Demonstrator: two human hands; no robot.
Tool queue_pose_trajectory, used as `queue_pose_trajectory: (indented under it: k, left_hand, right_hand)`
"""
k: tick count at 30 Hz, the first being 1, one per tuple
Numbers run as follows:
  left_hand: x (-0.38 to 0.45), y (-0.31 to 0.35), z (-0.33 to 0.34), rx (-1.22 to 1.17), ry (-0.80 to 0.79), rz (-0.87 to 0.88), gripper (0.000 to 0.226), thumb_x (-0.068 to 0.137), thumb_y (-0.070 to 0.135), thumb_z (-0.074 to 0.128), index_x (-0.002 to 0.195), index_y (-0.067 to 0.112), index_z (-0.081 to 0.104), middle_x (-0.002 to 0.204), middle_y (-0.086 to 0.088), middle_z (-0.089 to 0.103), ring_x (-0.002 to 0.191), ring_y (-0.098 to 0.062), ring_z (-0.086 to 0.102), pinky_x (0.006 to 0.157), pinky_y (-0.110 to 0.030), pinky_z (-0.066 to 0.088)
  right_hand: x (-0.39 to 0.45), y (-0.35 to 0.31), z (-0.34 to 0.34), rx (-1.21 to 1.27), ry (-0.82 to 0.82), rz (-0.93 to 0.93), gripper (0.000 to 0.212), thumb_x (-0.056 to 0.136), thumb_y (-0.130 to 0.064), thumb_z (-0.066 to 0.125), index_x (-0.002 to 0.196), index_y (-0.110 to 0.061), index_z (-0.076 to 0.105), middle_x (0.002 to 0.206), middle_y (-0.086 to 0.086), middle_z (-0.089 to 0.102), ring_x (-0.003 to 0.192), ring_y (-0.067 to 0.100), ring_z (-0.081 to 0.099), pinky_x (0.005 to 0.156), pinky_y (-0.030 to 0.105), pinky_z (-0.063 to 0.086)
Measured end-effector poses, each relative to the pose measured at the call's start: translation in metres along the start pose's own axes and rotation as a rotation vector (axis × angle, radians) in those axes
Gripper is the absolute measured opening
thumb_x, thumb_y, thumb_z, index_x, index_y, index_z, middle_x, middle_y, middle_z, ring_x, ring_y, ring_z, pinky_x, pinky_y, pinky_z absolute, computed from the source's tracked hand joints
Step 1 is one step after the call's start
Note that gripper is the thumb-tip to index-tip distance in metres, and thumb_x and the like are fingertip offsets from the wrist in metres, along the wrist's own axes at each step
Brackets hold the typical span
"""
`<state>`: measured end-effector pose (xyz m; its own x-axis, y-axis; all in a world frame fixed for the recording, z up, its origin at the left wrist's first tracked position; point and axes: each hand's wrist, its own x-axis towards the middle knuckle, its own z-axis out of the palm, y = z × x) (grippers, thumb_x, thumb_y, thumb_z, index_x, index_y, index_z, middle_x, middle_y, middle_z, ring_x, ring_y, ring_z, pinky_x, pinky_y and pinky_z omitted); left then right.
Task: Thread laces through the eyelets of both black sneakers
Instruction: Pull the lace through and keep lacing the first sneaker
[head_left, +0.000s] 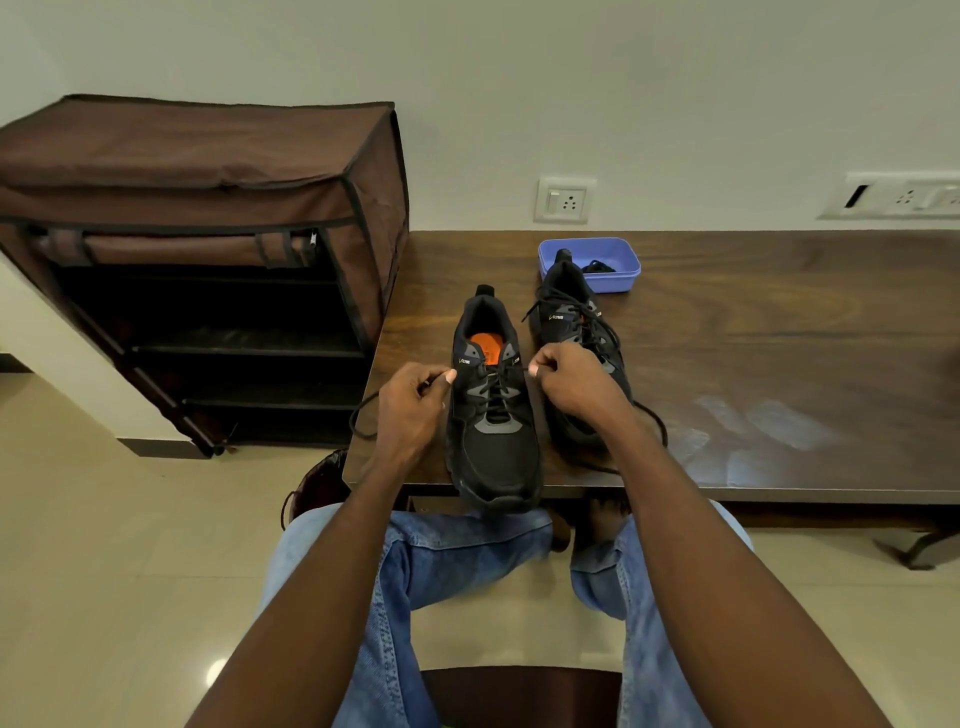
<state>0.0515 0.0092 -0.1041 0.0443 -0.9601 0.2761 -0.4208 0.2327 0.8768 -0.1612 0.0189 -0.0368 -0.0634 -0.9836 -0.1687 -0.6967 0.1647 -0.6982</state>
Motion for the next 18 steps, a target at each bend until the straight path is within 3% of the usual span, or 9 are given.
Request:
queue_pose_trajectory:
  k: [4, 6, 8, 10, 12, 14, 15, 18]
  left_hand:
    - [-0.002, -0.004, -0.002, 0.01, -0.006, 0.013, 0.012, 0.094, 0.022, 0.067, 0.095, 0.034, 0.068, 0.095, 0.003, 0.068, 0.086, -0.019, 0.065, 0.078, -0.048, 0.058]
    - [-0.002, -0.006, -0.003, 0.056, 0.028, 0.0, 0.017, 0.094, 0.022, 0.067, 0.111, 0.024, 0.068, 0.11, 0.003, 0.064, 0.096, -0.015, 0.063, 0.083, -0.037, 0.057]
    - [-0.001, -0.003, -0.005, 0.037, 0.076, -0.077, 0.021, 0.094, 0.021, 0.067, 0.114, 0.017, 0.067, 0.11, 0.001, 0.065, 0.093, -0.012, 0.064, 0.077, -0.026, 0.056]
    - [-0.003, 0.006, -0.006, -0.203, 0.06, -0.235, 0.013, 0.096, 0.016, 0.064, 0.104, 0.007, 0.068, 0.088, -0.003, 0.069, 0.072, -0.011, 0.066, 0.059, -0.022, 0.055]
    - [-0.006, 0.016, -0.008, -0.558, -0.082, -0.351, 0.014, 0.099, 0.01, 0.057, 0.095, 0.002, 0.067, 0.077, -0.004, 0.07, 0.062, -0.012, 0.064, 0.051, -0.022, 0.051]
    - [-0.012, 0.024, -0.012, -0.821, -0.328, -0.38, 0.018, 0.097, 0.009, 0.053, 0.1, 0.0, 0.068, 0.091, -0.01, 0.074, 0.074, -0.017, 0.069, 0.06, -0.025, 0.055]
    - [-0.015, 0.026, -0.013, -0.917, -0.458, -0.38, 0.023, 0.095, 0.01, 0.054, 0.108, -0.002, 0.068, 0.103, -0.015, 0.073, 0.089, -0.021, 0.071, 0.072, -0.028, 0.058]
    - [-0.022, 0.027, -0.015, -1.122, -0.803, -0.395, 0.051, 0.089, 0.011, 0.062, 0.137, -0.004, 0.053, 0.141, -0.029, 0.052, 0.133, -0.038, 0.05, 0.112, -0.042, 0.043]
  right_hand:
    - [-0.003, -0.003, -0.004, 0.036, 0.023, 0.018, 0.013, 0.098, -0.011, 0.053, 0.091, -0.018, 0.061, 0.086, 0.002, 0.064, 0.083, 0.019, 0.06, 0.076, 0.038, 0.05]
    - [-0.008, -0.005, -0.011, 0.148, -0.015, 0.015, 0.012, 0.097, -0.008, 0.056, 0.098, -0.017, 0.063, 0.079, 0.001, 0.063, 0.071, 0.013, 0.059, 0.066, 0.03, 0.05]
    - [-0.016, -0.008, -0.023, 0.28, -0.096, 0.005, 0.015, 0.098, -0.005, 0.055, 0.104, -0.009, 0.068, 0.075, 0.004, 0.065, 0.057, 0.008, 0.053, 0.057, 0.022, 0.044]
    - [-0.023, -0.007, -0.033, 0.458, -0.264, -0.046, 0.02, 0.1, -0.002, 0.05, 0.109, -0.001, 0.069, 0.085, 0.012, 0.072, 0.06, 0.013, 0.059, 0.06, 0.024, 0.045]
    - [-0.029, -0.006, -0.039, 0.634, -0.446, -0.098, 0.026, 0.099, 0.003, 0.048, 0.12, 0.003, 0.064, 0.108, 0.019, 0.073, 0.082, 0.023, 0.07, 0.071, 0.028, 0.055]
    - [-0.032, -0.008, -0.039, 0.715, -0.524, -0.157, 0.03, 0.096, 0.005, 0.053, 0.125, 0.004, 0.061, 0.117, 0.022, 0.07, 0.101, 0.033, 0.07, 0.083, 0.034, 0.059]
    - [-0.033, -0.011, -0.037, 0.693, -0.499, -0.191, 0.03, 0.094, 0.004, 0.058, 0.124, 0.003, 0.063, 0.115, 0.022, 0.071, 0.103, 0.036, 0.069, 0.085, 0.036, 0.058]
    - [-0.037, -0.019, -0.026, 0.503, -0.263, -0.285, 0.02, 0.09, -0.001, 0.067, 0.109, -0.002, 0.072, 0.1, 0.017, 0.075, 0.095, 0.021, 0.07, 0.09, 0.032, 0.055]
